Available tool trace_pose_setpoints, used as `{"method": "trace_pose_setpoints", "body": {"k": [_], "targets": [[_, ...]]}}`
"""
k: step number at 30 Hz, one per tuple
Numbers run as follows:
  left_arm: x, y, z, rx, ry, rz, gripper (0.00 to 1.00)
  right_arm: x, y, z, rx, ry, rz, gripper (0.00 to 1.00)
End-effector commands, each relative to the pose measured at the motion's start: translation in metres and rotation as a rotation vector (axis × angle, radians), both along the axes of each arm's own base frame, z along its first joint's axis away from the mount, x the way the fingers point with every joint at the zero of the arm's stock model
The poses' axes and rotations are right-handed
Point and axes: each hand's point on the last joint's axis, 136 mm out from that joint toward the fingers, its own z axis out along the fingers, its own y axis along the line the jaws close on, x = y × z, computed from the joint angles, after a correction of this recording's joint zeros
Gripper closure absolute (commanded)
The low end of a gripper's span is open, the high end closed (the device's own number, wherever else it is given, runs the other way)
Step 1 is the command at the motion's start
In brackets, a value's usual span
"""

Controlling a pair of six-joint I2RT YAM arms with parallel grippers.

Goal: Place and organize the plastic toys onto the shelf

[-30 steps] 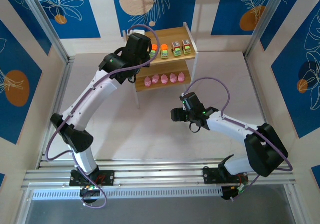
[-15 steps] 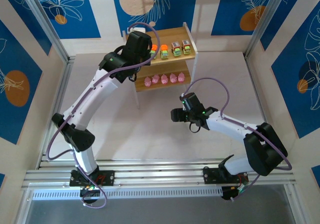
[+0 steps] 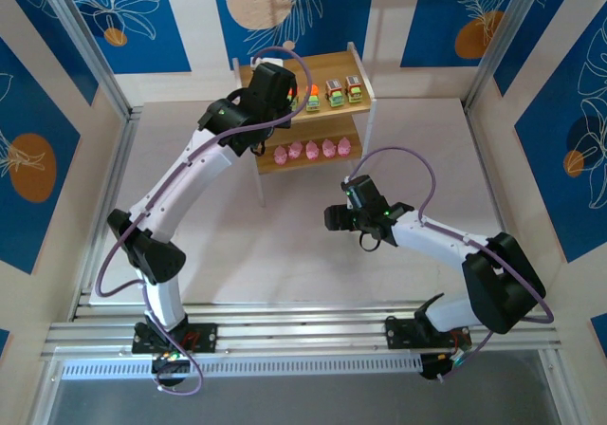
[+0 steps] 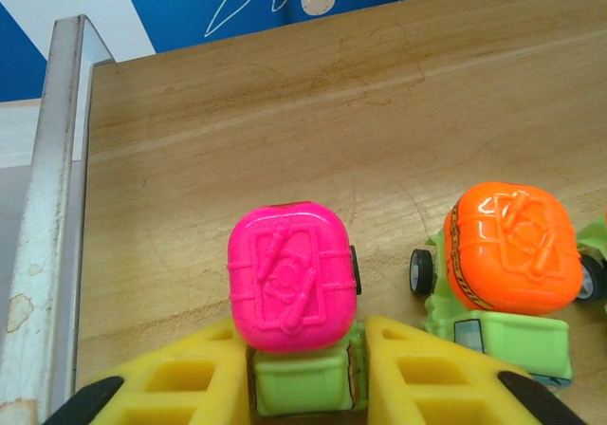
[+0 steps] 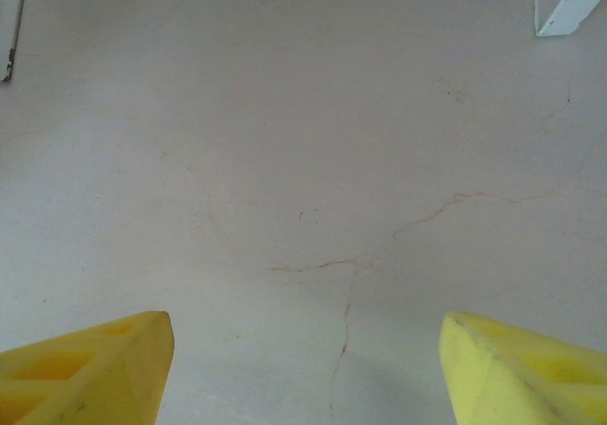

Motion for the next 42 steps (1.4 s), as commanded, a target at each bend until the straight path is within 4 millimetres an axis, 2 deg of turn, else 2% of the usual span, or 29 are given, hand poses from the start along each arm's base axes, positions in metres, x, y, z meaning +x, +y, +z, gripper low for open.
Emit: {"method": "trace_pose_setpoints", "body": {"k": [1,8,20,27,42], "targets": [[-0.003,0.0,0.01,-0.008,-0.017,0.007,0.69,0.004,0.006,0.011,0.038,-0.008,0.004,0.26],[-0.005,-0.001,0.014,-0.022,-0.025,0.0,0.64,0.003,0.006,0.011,0.037,-0.008,0.003,0.26],[-0.013,-0.001,0.031,-0.042,-0.058,-0.01,0.61,0.003,0.006,0.011,0.04,-0.008,0.006,0.26],[-0.023,-0.001,0.048,-0.051,-0.097,-0.017,0.59,0.003,0.007,0.011,0.041,-0.009,0.007,0.26],[-0.047,0.009,0.071,-0.023,-0.147,-0.032,0.56,0.003,0.006,0.012,0.043,-0.013,0.005,0.26]]}}
